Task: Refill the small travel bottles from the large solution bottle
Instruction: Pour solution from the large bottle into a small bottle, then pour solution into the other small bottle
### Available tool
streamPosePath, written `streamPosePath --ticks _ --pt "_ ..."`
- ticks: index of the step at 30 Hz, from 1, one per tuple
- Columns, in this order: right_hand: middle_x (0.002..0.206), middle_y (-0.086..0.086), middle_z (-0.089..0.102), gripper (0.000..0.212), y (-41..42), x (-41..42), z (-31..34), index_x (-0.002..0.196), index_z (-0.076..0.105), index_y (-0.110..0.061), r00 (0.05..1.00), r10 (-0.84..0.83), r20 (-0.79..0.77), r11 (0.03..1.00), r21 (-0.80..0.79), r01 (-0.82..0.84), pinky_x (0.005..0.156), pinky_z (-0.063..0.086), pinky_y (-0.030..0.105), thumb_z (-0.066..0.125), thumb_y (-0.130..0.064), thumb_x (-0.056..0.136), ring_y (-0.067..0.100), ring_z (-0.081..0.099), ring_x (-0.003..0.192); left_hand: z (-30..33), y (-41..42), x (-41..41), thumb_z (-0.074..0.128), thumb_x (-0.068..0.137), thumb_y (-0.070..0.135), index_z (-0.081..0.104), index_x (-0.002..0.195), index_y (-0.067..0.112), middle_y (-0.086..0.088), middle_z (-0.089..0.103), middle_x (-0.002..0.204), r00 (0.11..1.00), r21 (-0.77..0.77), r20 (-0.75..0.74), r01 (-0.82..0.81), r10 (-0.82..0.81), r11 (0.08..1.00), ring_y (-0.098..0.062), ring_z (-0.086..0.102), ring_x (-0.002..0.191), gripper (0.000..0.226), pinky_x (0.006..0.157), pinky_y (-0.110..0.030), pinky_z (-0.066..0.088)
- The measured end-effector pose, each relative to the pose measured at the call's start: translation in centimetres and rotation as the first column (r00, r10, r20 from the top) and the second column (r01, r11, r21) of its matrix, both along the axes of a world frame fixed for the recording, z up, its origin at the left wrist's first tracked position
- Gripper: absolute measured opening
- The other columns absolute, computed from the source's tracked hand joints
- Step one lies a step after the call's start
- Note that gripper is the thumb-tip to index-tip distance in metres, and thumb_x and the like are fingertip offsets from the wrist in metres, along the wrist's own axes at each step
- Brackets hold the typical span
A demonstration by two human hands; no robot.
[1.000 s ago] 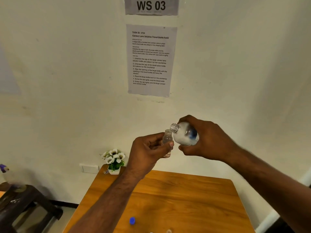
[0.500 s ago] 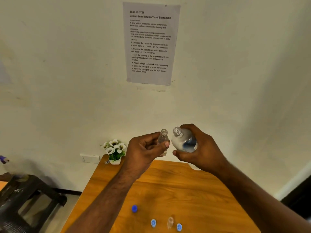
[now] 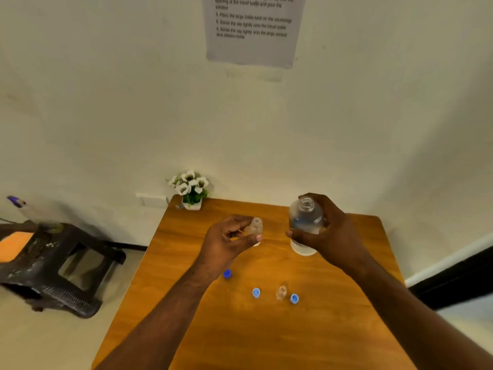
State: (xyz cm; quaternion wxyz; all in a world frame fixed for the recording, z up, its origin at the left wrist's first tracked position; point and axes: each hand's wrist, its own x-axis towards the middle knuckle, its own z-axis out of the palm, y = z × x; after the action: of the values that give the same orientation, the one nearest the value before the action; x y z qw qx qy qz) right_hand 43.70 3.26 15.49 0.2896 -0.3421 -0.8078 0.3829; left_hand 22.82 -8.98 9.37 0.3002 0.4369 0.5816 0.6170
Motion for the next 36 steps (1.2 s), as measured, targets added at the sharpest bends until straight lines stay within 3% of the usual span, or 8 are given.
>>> streamPosePath --ticks 3,7,11,14,21,25,30,36 --pt "0.114 -0.023 0.062 0.078 -0.2 -0.3 -2.4 0.127 0.052 -0.034 0.999 -0.019 0.032 0.999 -0.045 0.02 0.077 0.051 0.01 0.089 -0.047 0.06 -0.005 0.059 0.105 -4.0 -0.8 -0.8 0.086 0.074 0.007 0.079 0.107 0.016 -0.014 0.072 0.105 0.999 -0.075 0.03 -0.018 0.02 0.997 -0.04 0.065 0.094 0.035 0.078 -0.049 0.056" --pt "0.112 -0.022 0.063 0.073 -0.8 -0.8 -5.4 0.124 0.054 -0.032 0.997 -0.055 0.056 0.993 -0.099 0.061 0.075 0.049 0.007 0.091 -0.039 0.061 -0.008 0.058 0.103 -9.1 -1.9 -1.5 0.087 0.071 0.004 0.079 0.104 0.011 -0.011 0.071 0.103 0.998 -0.211 0.063 -0.015 0.029 0.977 -0.019 0.069 0.088 0.034 0.072 -0.035 0.055" --pt "0.112 -0.023 0.063 0.074 -1.5 -1.0 -7.8 0.125 0.055 -0.031 0.992 -0.084 0.091 0.986 -0.133 0.095 0.075 0.049 0.007 0.09 -0.042 0.06 -0.009 0.058 0.103 -13.9 -2.8 -2.1 0.088 0.073 0.01 0.076 0.11 0.004 -0.022 0.069 0.105 1.0 -0.344 0.02 0.012 -0.006 0.939 -0.035 0.069 0.097 0.039 0.079 -0.044 0.057" --pt "0.113 -0.017 0.064 0.074 -2.0 -0.9 -9.2 0.125 0.055 -0.029 0.988 -0.111 0.109 0.979 -0.16 0.127 0.075 0.049 0.008 0.091 -0.038 0.062 -0.005 0.059 0.103 -16.1 -3.3 -2.2 0.087 0.074 0.01 0.074 0.114 0.004 -0.015 0.071 0.106 0.998 -0.412 -0.02 0.042 -0.055 0.91 -0.03 0.07 0.098 0.042 0.083 -0.041 0.058" --pt "0.111 -0.018 0.066 0.072 -3.0 -0.6 -10.3 0.124 0.056 -0.026 0.98 -0.153 0.127 0.969 -0.175 0.174 0.075 0.046 0.006 0.093 -0.033 0.063 -0.006 0.06 0.101 -18.1 -2.9 -2.1 0.087 0.073 0.005 0.076 0.11 0.008 0.002 0.073 0.1 0.976 -0.477 -0.136 0.086 -0.17 0.875 0.003 0.07 0.09 0.039 0.087 -0.024 0.059" --pt "0.113 -0.018 0.066 0.071 -3.4 -0.3 -10.7 0.124 0.056 -0.028 0.975 -0.176 0.136 0.968 -0.157 0.196 0.079 0.048 0.01 0.092 -0.034 0.063 0.0 0.062 0.104 -19.2 -2.6 -2.2 0.087 0.074 0.009 0.076 0.11 0.012 0.002 0.074 0.103 0.944 -0.505 -0.2 0.13 -0.262 0.853 -0.002 0.069 0.09 0.038 0.082 -0.01 0.052" --pt "0.114 -0.016 0.066 0.074 -3.9 0.4 -10.8 0.128 0.054 -0.03 0.972 -0.185 0.145 0.966 -0.154 0.207 0.081 0.053 0.016 0.091 -0.038 0.064 0.004 0.063 0.106 -20.3 -2.5 -2.2 0.087 0.075 0.012 0.074 0.115 0.012 0.002 0.074 0.109 0.932 -0.532 -0.19 0.165 -0.307 0.83 -0.001 0.068 0.095 0.043 0.082 -0.005 0.05" --pt "0.114 -0.016 0.066 0.073 -4.1 1.0 -10.9 0.127 0.054 -0.03 0.968 -0.205 0.146 0.962 -0.153 0.227 0.083 0.054 0.021 0.091 -0.038 0.064 0.004 0.063 0.106 -21.4 -2.5 -2.2 0.087 0.075 0.014 0.074 0.116 0.012 -0.001 0.075 0.111 0.911 -0.55 -0.226 0.173 -0.346 0.817 -0.01 0.07 0.098 0.042 0.083 -0.009 0.051"
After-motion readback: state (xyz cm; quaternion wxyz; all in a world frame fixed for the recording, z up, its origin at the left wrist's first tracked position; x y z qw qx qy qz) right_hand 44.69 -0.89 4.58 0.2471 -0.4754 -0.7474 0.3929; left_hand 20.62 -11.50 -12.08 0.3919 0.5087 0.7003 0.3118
